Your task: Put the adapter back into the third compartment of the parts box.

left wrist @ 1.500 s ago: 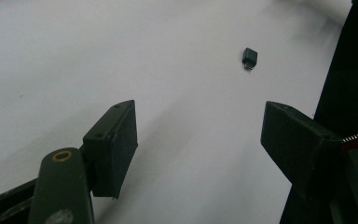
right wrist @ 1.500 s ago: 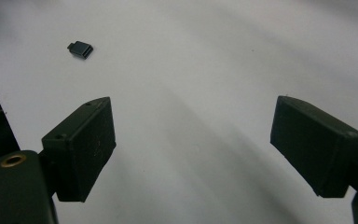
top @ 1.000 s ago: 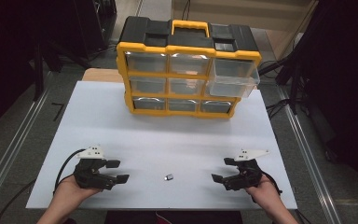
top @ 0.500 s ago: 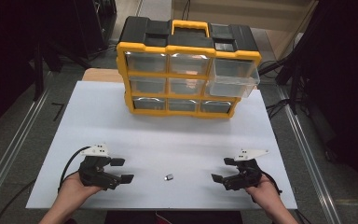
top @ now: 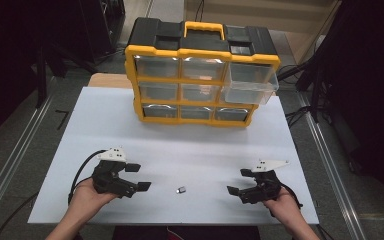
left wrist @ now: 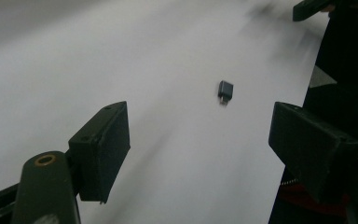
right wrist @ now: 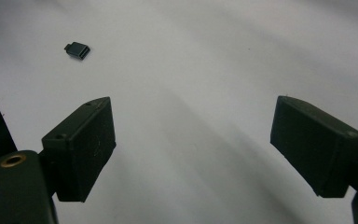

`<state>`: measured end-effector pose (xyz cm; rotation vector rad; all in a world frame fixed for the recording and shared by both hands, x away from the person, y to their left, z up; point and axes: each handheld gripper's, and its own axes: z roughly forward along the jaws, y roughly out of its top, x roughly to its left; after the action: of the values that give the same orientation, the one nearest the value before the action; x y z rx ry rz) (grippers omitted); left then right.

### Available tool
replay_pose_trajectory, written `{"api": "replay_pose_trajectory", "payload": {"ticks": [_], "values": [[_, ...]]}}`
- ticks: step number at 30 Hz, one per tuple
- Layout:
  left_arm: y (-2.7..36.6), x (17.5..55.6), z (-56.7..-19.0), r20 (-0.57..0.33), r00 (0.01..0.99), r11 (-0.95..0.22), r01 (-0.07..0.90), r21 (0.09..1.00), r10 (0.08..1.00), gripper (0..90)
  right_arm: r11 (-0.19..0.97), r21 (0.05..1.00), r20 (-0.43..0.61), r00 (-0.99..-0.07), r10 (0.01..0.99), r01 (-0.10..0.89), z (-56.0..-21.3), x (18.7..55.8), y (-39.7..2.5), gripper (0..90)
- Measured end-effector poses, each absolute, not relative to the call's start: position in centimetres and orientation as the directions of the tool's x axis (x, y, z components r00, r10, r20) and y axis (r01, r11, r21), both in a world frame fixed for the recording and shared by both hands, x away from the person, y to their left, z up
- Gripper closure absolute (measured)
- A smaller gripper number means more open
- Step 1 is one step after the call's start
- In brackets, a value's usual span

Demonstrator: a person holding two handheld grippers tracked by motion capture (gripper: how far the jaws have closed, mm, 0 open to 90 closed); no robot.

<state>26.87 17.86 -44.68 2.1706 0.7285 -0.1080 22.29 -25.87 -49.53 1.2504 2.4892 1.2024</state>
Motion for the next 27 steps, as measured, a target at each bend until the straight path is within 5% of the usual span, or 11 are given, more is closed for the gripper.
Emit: {"api": "replay_pose_trajectory", "payload": {"ticks": [27], "values": [[12.5,28.7,-44.0,-0.288,0.876,-0.545,0.469,0.694,0.387,21.8,0.352,0.688,0.24,-0.657,0.715,0.634,-49.6,22.3,-25.9,12.3]]}}
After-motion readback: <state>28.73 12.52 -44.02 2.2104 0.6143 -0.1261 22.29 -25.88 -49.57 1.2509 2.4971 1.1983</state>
